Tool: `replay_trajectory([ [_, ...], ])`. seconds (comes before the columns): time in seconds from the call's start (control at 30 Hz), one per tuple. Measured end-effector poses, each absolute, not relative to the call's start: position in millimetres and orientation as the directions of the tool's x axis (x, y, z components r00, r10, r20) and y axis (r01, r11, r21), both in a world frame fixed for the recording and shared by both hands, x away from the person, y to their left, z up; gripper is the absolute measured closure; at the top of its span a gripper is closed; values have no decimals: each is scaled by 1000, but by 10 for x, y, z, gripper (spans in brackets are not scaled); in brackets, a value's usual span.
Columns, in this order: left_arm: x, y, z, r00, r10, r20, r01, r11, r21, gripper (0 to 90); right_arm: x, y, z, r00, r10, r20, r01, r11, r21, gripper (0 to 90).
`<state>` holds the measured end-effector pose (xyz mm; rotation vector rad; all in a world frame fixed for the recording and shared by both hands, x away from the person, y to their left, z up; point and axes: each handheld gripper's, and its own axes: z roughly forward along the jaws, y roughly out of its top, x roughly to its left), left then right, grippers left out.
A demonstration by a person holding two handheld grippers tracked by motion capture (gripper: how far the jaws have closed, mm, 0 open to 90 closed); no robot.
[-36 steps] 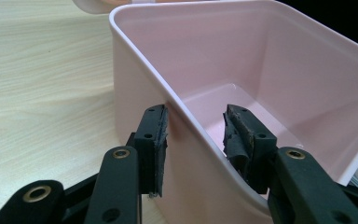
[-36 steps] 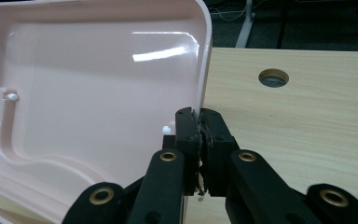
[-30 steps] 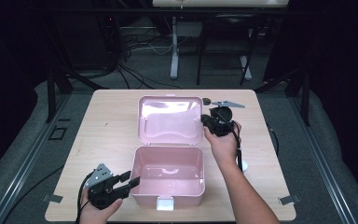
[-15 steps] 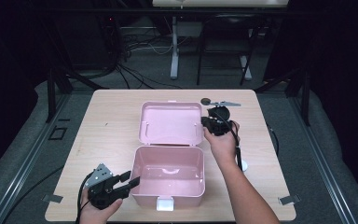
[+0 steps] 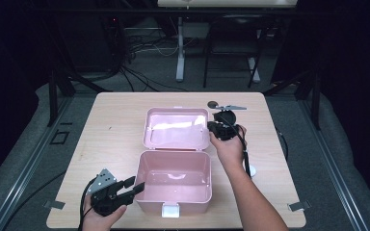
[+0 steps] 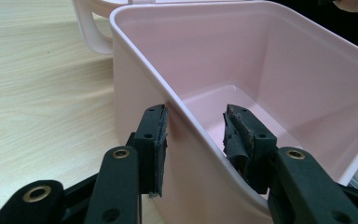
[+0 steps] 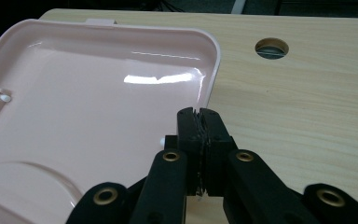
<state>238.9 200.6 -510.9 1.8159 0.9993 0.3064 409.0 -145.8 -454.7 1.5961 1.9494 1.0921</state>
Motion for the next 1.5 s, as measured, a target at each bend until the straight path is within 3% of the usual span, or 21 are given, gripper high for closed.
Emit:
replay_trajectory([
  [1.13,2388,1991,-5115,619,748,-241,502,-141,853,599,4127,-1385,-4604,-296,942,157,634,71,771,900],
  [1.5,2380,1989,-5118,620,743,-254,511,-136,849,577,3841,-1403,-4515,-362,919,156,615,110,781,845],
])
